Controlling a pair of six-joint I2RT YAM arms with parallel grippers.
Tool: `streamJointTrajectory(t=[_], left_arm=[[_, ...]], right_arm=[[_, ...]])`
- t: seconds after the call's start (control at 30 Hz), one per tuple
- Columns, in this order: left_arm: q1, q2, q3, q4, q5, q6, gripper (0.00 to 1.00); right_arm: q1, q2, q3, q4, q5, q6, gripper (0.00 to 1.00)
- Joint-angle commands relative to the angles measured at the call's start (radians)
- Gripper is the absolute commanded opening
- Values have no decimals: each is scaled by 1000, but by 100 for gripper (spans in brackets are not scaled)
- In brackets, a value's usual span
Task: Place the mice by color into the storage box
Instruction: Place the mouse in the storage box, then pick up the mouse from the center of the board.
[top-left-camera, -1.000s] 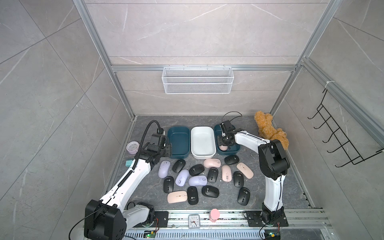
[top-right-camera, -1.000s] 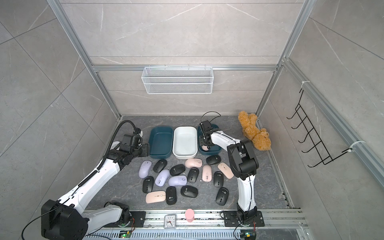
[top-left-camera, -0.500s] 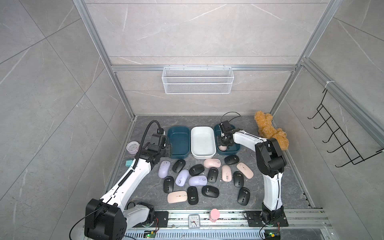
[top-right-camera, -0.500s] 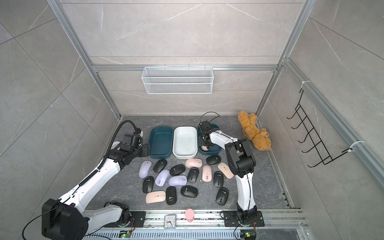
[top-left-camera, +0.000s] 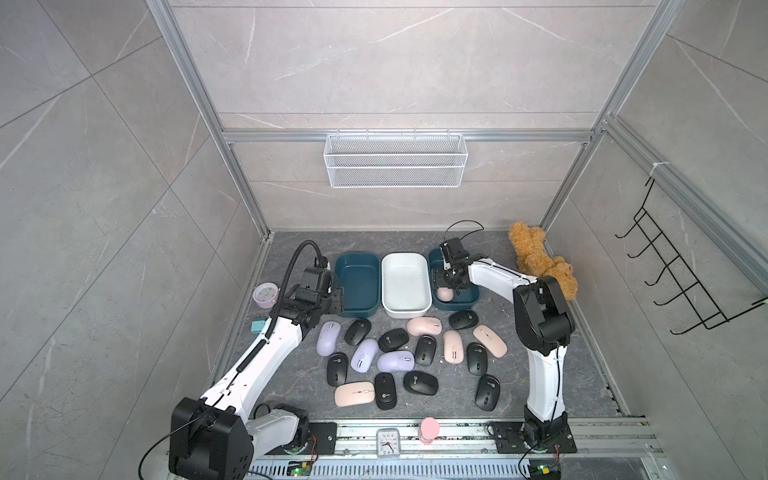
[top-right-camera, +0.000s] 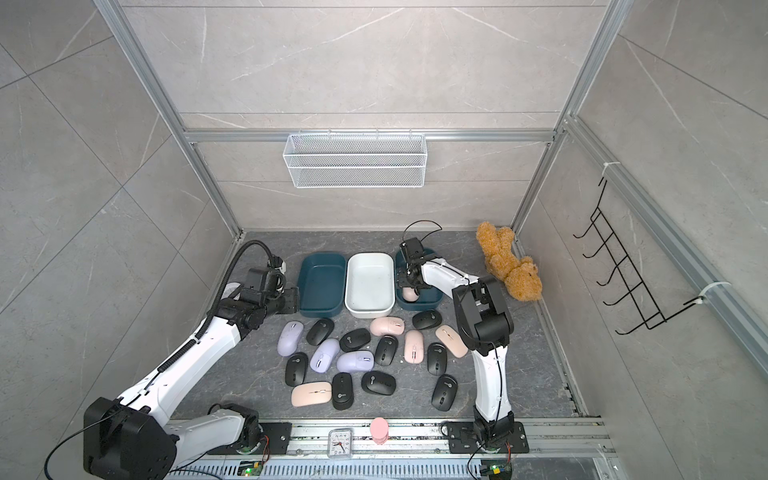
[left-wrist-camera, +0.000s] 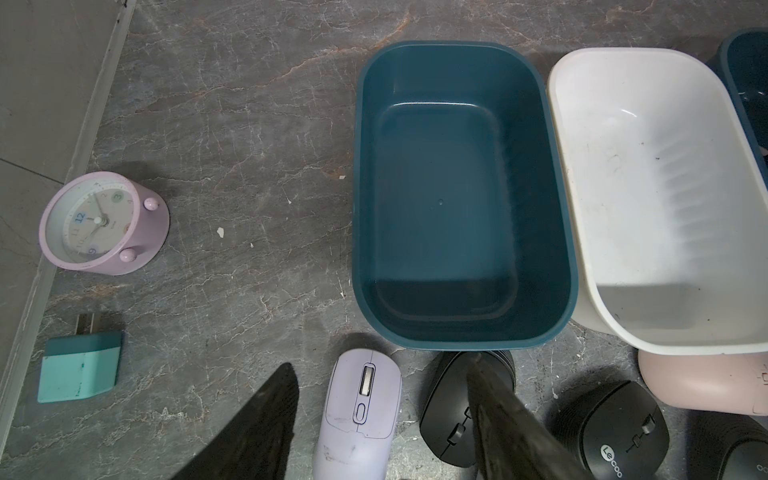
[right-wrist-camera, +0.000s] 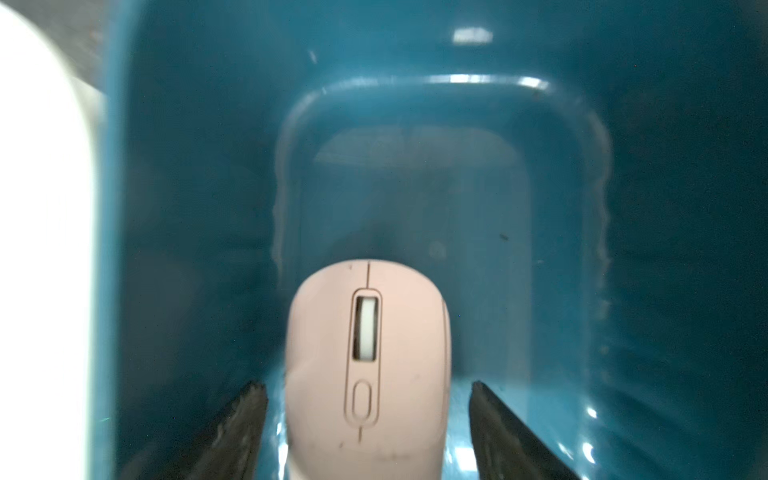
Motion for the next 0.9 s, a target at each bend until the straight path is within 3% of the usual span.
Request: streamJointTrajectory(t=[0.0, 0.2, 0.4, 0.5, 0.67, 0.87], left_arm=[[-3, -21, 11, 3, -2, 11, 67], [-3, -50, 10, 1, 3, 8, 67], [-2, -91, 3, 7, 8, 5, 67], [-3, -101, 3, 8, 13, 0, 67], [-3, -109, 1, 7, 33, -9, 67], [-2, -113, 2, 6, 35, -11, 67]], right_arm=[[0, -165, -16, -6, 7, -21, 78], [0, -430, -157, -57, 29, -3, 76], [24, -767, -441, -134, 55, 145, 75], [95, -901, -553, -233, 127, 227, 74], [265, -1019, -598, -503, 292, 417, 75], [433, -1086, -691, -642, 312, 690, 74]])
